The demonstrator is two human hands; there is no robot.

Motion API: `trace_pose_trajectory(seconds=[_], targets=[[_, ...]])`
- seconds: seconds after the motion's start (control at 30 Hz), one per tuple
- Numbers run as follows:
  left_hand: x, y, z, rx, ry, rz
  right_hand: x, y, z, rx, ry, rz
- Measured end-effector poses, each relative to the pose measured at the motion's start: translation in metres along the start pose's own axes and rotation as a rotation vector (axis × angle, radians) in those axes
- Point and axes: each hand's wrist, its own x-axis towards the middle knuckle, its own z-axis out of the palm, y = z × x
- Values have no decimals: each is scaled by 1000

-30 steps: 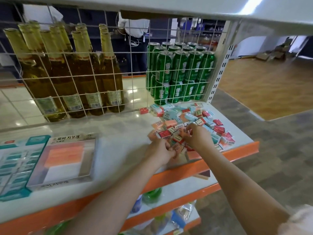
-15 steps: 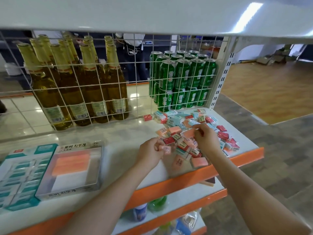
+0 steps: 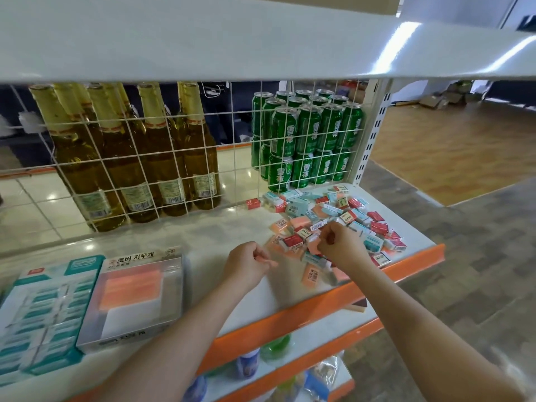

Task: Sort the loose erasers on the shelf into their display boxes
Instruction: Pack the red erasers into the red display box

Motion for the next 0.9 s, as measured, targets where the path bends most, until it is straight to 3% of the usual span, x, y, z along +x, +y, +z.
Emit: trace_pose_trajectory(seconds=[0.37,0.7,0.9], targets=[[0,-14,-6,232,-162,29,-13,-3,1,-250,-174,-21],[-2,-16,-13,91,-89,24,-22,-11,1,-124,-86,-27],[-2,-20,-17,149,-121,73,-25,-18,4,-69,-94,-52]])
